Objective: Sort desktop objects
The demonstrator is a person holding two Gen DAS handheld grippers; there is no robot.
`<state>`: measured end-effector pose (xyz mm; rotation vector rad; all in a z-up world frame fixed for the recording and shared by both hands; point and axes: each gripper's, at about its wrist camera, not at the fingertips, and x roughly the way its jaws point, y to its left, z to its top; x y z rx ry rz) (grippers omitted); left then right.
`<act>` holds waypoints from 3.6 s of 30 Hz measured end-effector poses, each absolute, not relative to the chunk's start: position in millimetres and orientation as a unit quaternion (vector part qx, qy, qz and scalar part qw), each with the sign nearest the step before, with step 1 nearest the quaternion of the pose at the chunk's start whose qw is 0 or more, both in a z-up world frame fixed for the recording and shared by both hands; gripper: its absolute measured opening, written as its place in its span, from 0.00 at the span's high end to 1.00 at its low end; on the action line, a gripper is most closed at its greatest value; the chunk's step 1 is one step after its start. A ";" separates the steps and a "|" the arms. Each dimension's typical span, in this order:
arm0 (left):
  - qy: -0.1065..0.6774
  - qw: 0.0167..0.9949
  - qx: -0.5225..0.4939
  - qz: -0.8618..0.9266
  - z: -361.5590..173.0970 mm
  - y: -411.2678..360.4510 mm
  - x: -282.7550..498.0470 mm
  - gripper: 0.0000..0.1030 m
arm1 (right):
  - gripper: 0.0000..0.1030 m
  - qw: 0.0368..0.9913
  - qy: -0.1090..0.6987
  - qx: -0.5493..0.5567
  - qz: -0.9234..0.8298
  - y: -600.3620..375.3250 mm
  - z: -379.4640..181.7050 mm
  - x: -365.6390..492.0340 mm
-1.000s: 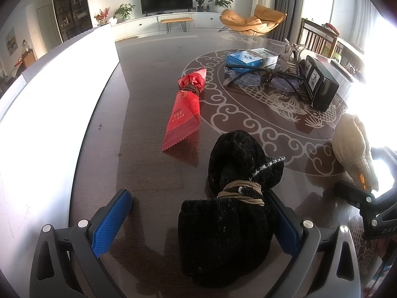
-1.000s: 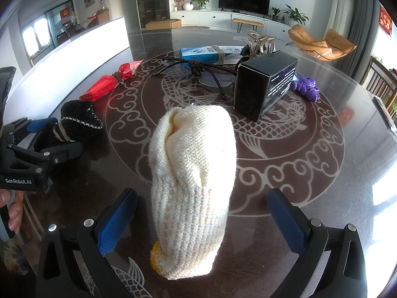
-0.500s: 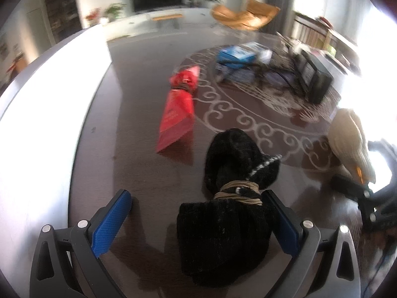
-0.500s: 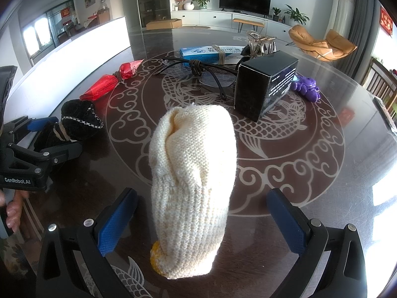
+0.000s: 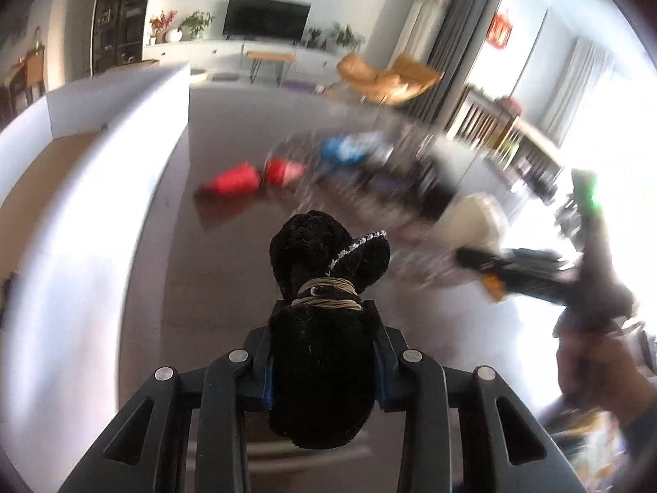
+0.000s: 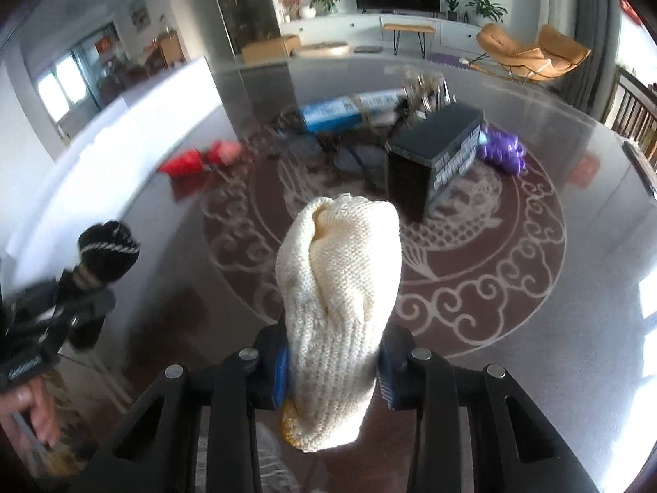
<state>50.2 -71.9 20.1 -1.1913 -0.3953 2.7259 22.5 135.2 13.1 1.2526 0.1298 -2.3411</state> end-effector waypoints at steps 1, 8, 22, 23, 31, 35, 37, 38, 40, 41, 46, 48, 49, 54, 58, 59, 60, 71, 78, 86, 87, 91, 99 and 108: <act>-0.140 0.080 -0.384 0.909 37.8 -82.1 57.9 0.67 | 0.67 0.246 0.047 0.452 -0.856 132.0 21.3 25.0; -0.162 0.000 -0.353 0.922 102.7 -211.4 85.1 0.66 | 0.66 0.378 0.057 0.397 -0.834 19.5 97.9 57.2; -0.164 -0.173 -0.485 0.841 20.9 -345.8 92.3 0.34 | 0.28 0.467 0.106 0.413 -0.775 -226.4 86.4 70.1; -0.160 -0.180 -0.487 0.839 16.8 -342.8 92.1 0.19 | 0.14 0.462 0.102 0.415 -0.777 -227.5 83.9 66.8; -0.145 -0.194 -0.430 0.870 27.2 -324.2 108.7 0.15 | 0.05 0.436 0.086 0.330 -0.833 -164.0 98.5 79.4; -0.137 -0.153 -0.387 0.899 49.2 -283.1 121.1 0.15 | 0.00 0.378 0.115 0.292 -0.871 -85.6 74.2 96.8; -0.135 -0.105 -0.367 0.914 65.5 -251.2 124.5 0.15 | 0.00 0.330 0.119 0.315 -0.882 -36.0 43.2 97.4; -0.127 -0.069 -0.355 0.924 76.0 -228.0 126.0 0.15 | 0.00 0.312 0.119 0.332 -0.882 -17.9 30.2 95.7; -0.106 -0.021 -0.342 0.933 90.8 -192.4 124.4 0.15 | 0.00 0.260 0.125 0.378 -0.880 27.2 1.1 86.3; -0.090 0.011 -0.336 0.937 97.6 -166.5 122.5 0.15 | 0.00 0.230 0.126 0.396 -0.880 52.0 -10.5 81.2; -0.063 0.111 -0.373 0.919 84.3 -88.9 86.2 0.08 | 0.00 0.130 0.112 0.435 -0.884 140.6 -22.2 54.4; -0.050 0.127 -0.401 0.906 62.1 -62.2 70.2 0.08 | 0.00 0.097 0.112 0.453 -0.879 163.3 -29.4 43.4; -0.040 0.132 -0.414 0.900 49.5 -51.3 61.6 0.08 | 0.00 0.101 0.097 0.454 -0.880 169.5 -30.1 41.3; 0.008 0.114 -0.451 0.885 13.9 -36.3 27.8 0.08 | 0.00 0.110 0.070 0.460 -0.878 181.7 -39.0 34.6; 0.015 0.094 -0.454 0.886 15.4 -44.2 -4.1 0.08 | 0.00 0.112 0.068 0.460 -0.878 182.3 -32.7 40.9; 0.020 0.089 -0.454 0.886 17.7 -48.1 -14.3 0.08 | 0.00 0.112 0.068 0.460 -0.878 181.4 -33.6 37.5; 0.031 0.080 -0.455 0.886 19.6 -52.4 -28.0 0.08 | 0.00 0.112 0.067 0.460 -0.878 181.6 -33.7 37.5; 0.189 0.012 -0.489 0.851 -6.4 -74.1 -140.5 0.08 | 0.00 0.112 0.068 0.460 -0.878 181.7 -34.3 37.6; 0.139 0.007 -0.510 0.849 -31.7 -77.7 -172.9 0.08 | 0.00 0.111 0.068 0.460 -0.879 178.1 -28.9 39.5; 0.125 0.011 -0.490 0.863 -44.6 -73.5 -175.5 0.00 | 0.00 0.110 0.068 0.459 -0.879 177.6 -29.1 39.3; 0.107 0.012 -0.491 0.865 -46.0 -78.4 -174.9 0.00 | 0.00 0.110 0.068 0.459 -0.879 177.5 -29.5 39.3; 0.030 0.032 -0.481 0.875 -46.2 -96.7 -167.2 0.35 | 0.00 0.110 0.068 0.459 -0.879 177.4 -29.6 39.1; -0.005 -0.019 -0.457 0.889 -45.5 -100.9 -135.7 0.77 | 0.00 0.110 0.067 0.459 -0.879 177.1 -29.9 38.8; -0.048 -0.042 -0.443 0.894 -49.5 -96.9 -58.5 0.74 | 0.00 0.110 0.067 0.459 -0.879 176.7 -30.3 38.4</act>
